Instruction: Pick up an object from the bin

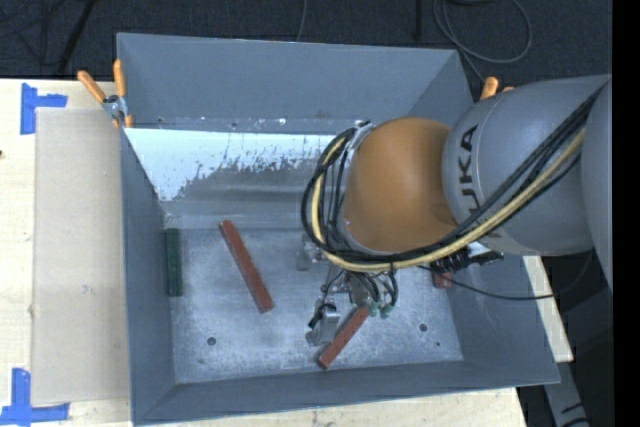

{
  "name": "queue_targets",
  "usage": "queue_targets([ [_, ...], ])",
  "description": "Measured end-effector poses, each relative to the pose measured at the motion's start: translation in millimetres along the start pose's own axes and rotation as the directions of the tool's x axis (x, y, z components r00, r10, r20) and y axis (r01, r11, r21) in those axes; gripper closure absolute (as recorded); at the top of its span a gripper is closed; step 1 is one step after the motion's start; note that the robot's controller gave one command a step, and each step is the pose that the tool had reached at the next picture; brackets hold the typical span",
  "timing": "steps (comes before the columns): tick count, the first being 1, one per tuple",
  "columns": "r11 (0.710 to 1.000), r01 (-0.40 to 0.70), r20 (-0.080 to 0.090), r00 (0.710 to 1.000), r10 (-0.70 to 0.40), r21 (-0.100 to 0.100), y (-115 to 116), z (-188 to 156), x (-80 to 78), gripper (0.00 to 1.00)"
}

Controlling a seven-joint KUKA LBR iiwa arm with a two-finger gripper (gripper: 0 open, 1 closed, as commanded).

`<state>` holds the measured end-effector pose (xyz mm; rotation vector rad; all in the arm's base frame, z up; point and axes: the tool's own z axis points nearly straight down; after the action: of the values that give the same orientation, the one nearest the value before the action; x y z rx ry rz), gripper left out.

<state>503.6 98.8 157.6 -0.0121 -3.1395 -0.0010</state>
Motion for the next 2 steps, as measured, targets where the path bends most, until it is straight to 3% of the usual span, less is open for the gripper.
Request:
queue_targets([
  [1,0.987,0.16,0.003,0.987,-0.16,0.001,-63.6,90.0,17.2,0.0],
  [2,0.987,0.159,0.001,0.987,-0.159,0.0,-62.3,88.4,17.6,1.0],
])
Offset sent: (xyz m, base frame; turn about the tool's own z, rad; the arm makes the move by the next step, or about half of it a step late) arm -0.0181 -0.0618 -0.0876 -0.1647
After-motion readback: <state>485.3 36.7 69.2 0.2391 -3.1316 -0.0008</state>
